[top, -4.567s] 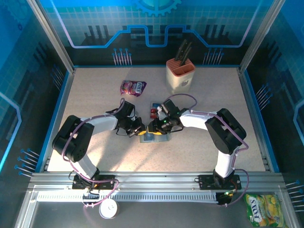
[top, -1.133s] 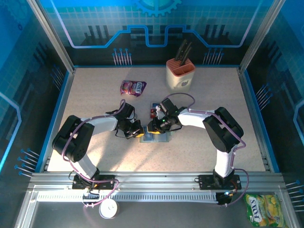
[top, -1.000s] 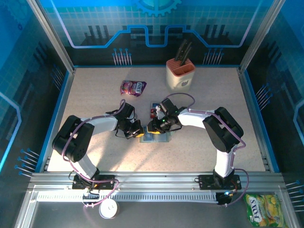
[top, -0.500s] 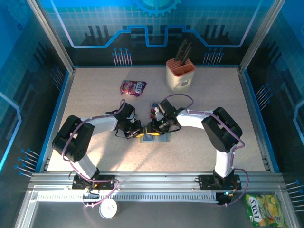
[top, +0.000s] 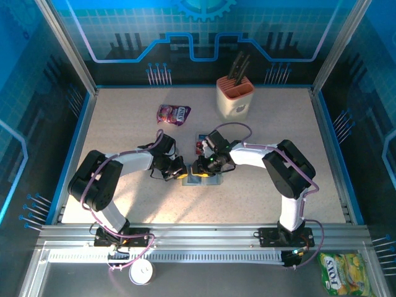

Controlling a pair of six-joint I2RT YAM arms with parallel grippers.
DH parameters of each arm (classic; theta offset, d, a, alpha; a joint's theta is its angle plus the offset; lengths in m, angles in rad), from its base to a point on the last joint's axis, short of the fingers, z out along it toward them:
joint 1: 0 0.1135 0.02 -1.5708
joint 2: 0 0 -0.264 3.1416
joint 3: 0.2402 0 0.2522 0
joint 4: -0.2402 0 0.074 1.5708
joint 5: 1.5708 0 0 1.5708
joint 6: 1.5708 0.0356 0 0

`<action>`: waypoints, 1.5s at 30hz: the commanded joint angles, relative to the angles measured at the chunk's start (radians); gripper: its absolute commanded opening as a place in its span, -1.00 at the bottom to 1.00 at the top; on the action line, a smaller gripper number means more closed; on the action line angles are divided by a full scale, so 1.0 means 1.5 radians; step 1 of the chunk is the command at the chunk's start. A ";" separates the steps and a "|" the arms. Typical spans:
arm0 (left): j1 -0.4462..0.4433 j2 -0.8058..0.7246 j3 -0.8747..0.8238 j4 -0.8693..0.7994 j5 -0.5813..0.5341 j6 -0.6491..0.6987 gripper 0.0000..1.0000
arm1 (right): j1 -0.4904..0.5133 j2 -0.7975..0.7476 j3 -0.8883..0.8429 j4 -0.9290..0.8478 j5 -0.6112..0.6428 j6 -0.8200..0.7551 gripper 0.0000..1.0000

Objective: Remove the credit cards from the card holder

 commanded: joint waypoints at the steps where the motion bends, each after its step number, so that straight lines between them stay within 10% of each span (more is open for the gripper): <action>1: -0.002 0.010 -0.008 -0.030 -0.022 0.008 -1.00 | 0.007 -0.011 0.018 -0.066 0.036 -0.031 -0.29; 45: -0.038 0.020 0.057 -0.068 -0.033 0.010 -1.00 | -0.031 -0.066 -0.058 0.012 0.001 -0.014 -0.25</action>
